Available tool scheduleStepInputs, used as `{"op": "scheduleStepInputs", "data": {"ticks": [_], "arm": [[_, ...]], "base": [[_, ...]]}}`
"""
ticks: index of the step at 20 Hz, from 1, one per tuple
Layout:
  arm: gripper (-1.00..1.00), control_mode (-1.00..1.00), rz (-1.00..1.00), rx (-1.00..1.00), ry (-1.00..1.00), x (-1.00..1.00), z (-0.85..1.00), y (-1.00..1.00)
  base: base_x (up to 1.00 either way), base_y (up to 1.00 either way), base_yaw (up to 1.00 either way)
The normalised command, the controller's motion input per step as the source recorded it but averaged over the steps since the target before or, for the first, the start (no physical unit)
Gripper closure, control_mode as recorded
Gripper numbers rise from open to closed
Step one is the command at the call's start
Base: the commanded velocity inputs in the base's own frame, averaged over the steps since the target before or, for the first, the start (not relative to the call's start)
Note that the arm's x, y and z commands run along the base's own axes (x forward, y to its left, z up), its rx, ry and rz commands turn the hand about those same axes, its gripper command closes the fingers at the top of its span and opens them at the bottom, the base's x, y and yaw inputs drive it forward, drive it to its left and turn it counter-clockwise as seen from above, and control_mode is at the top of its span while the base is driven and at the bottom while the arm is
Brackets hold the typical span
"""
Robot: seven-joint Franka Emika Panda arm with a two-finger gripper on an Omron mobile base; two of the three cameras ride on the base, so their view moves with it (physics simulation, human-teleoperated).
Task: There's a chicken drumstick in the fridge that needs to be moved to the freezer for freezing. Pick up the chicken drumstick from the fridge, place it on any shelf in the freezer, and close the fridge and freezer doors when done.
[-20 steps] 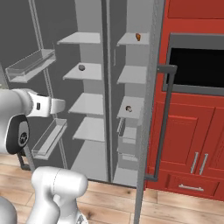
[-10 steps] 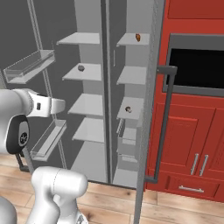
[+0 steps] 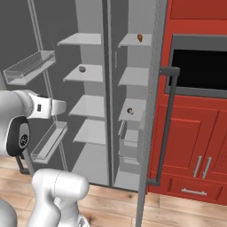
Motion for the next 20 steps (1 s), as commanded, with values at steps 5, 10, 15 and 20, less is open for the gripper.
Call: {"op": "scheduleStepInputs", "data": {"ticks": [5,10,15,20], "arm": [[-1.0,1.0,0.0,0.0,0.0,0.0,0.0,0.0],[-1.0,-1.0,0.0,0.02,0.0,0.05,0.0,-0.07],[-1.0,-1.0,-0.03,0.19,-0.05,-0.26,0.0,-0.78],[-1.0,-1.0,-0.16,0.35,-0.07,-0.62,0.0,-0.89]], "base": [[0.14,0.15,0.0],[0.0,0.0,0.0],[0.0,0.0,0.0],[0.0,0.0,0.0]]}}
